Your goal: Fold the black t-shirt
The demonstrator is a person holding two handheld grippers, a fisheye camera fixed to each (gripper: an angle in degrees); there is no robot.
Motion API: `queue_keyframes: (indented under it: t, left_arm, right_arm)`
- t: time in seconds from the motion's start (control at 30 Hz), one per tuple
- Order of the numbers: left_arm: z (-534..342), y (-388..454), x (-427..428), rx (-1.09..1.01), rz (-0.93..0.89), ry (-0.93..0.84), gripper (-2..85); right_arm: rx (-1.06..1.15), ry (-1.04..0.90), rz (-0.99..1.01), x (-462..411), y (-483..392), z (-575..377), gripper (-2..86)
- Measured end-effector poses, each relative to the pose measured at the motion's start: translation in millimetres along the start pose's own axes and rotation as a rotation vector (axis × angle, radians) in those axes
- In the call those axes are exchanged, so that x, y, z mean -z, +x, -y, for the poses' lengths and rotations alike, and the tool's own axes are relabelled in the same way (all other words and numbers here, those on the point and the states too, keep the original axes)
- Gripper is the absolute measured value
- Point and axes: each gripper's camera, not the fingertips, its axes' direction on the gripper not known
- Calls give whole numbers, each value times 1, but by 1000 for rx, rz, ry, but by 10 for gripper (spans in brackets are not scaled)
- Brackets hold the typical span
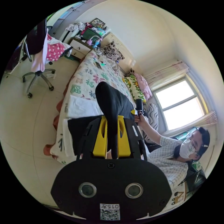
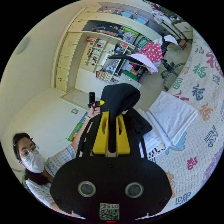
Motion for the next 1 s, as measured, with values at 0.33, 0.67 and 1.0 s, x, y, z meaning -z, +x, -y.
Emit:
queue_keyframes:
  t: [0.33, 0.67, 1.0]
  left_arm:
    - [77, -57, -51, 51, 191, 26, 58]
    - [1, -22, 33, 112, 345, 128, 49]
    - [-224, 129, 59, -71, 291, 335, 116]
  right_arm:
    - [-108, 114, -312, -24, 103, 54, 55]
    - [-292, 52, -401, -75, 169, -2, 84]
    - [119, -346, -326, -194, 41, -40, 75]
